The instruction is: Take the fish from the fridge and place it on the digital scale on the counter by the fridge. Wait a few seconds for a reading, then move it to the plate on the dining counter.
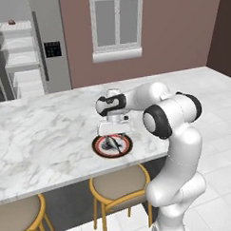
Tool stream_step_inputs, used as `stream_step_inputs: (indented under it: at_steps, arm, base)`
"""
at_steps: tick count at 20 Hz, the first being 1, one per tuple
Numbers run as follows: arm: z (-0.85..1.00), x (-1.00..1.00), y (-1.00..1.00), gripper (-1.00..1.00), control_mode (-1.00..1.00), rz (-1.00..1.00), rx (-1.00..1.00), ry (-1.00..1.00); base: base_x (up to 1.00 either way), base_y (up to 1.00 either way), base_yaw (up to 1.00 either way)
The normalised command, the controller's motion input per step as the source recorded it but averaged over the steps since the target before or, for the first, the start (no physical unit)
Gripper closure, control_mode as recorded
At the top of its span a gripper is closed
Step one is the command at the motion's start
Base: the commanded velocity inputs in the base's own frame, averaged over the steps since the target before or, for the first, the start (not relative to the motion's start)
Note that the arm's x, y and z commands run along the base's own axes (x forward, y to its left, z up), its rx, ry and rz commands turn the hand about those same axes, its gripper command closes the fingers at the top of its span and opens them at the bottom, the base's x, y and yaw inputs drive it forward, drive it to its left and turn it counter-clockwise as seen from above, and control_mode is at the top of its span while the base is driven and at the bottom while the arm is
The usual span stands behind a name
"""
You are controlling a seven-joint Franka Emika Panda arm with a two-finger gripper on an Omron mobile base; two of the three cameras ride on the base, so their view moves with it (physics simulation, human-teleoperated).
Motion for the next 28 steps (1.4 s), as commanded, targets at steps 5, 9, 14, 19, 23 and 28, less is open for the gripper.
stream_step_inputs:
  at_steps: [5, 9, 14, 19, 23, 28]
  arm:
    - [0.61, -1.0, -0.09, -1.0, -1.0, 0.0, 0.0, -0.04]
    - [0.77, -1.0, -0.19, -1.0, -1.0, 0.01, 0.0, -0.11]
    - [0.78, -1.0, -0.2, -1.0, -1.0, 0.02, 0.0, -0.11]
    - [0.76, -1.0, -0.24, -1.0, -1.0, 0.02, 0.0, -0.06]
    - [0.76, -0.99, -0.27, -1.0, -1.0, 0.0, 0.0, 0.0]
    - [0.81, -0.83, -0.29, -1.0, -1.0, 0.0, 0.0, 0.0]
  base:
    - [0.0, 0.0, 0.0]
    - [0.0, 0.0, 0.0]
    - [0.0, 0.0, 0.0]
    - [0.0, 0.0, 0.0]
    - [0.0, 0.0, 0.0]
    - [0.0, 0.0, 0.0]
